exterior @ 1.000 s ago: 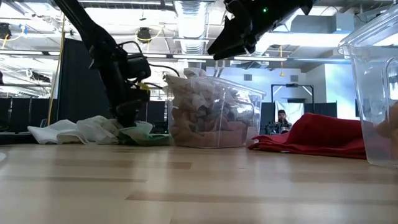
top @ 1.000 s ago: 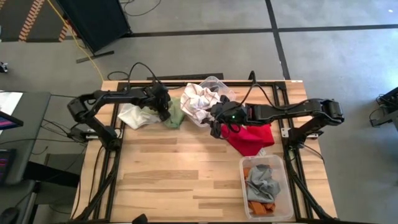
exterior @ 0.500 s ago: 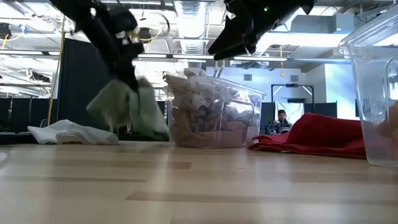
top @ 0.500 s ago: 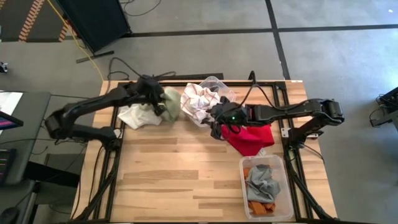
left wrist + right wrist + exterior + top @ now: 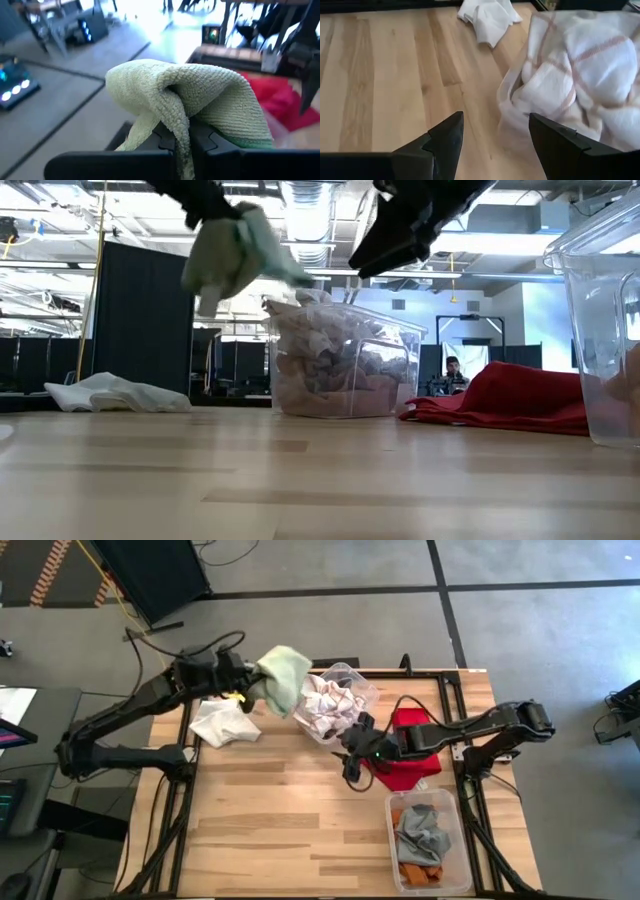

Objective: Sort towels by color in basket
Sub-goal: Put the green towel into the top transparent bin

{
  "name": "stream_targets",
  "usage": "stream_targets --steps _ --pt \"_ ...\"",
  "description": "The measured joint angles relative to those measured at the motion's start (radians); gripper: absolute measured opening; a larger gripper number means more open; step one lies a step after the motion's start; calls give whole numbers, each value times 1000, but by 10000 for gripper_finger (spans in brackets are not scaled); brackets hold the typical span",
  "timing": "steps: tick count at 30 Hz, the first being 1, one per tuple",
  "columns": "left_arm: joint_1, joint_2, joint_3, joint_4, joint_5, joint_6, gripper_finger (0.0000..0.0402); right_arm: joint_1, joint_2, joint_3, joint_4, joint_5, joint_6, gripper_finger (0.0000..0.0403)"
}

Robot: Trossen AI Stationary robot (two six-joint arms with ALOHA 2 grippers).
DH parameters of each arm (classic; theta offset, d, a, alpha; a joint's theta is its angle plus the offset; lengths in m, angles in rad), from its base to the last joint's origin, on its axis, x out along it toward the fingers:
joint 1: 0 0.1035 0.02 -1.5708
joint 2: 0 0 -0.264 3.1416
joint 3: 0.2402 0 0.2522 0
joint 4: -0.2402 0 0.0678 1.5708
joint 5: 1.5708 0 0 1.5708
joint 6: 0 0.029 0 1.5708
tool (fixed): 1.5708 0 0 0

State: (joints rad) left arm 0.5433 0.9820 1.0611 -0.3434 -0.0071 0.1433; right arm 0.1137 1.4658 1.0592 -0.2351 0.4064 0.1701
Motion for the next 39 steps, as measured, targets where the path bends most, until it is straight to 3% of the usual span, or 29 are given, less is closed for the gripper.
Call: stream_targets --steps 10,19,30,39 --pt "-67 199 185 75 5 49 5 150 0 0 -121 175 172 255" --pt "-79 410 319 109 81 58 4 265 0 0 -211 291 299 255" --pt "-74 597 338 152 87 89 4 369 0 0 -309 391 429 255" --pt "-53 748 338 169 116 80 4 391 0 0 -311 433 440 255"
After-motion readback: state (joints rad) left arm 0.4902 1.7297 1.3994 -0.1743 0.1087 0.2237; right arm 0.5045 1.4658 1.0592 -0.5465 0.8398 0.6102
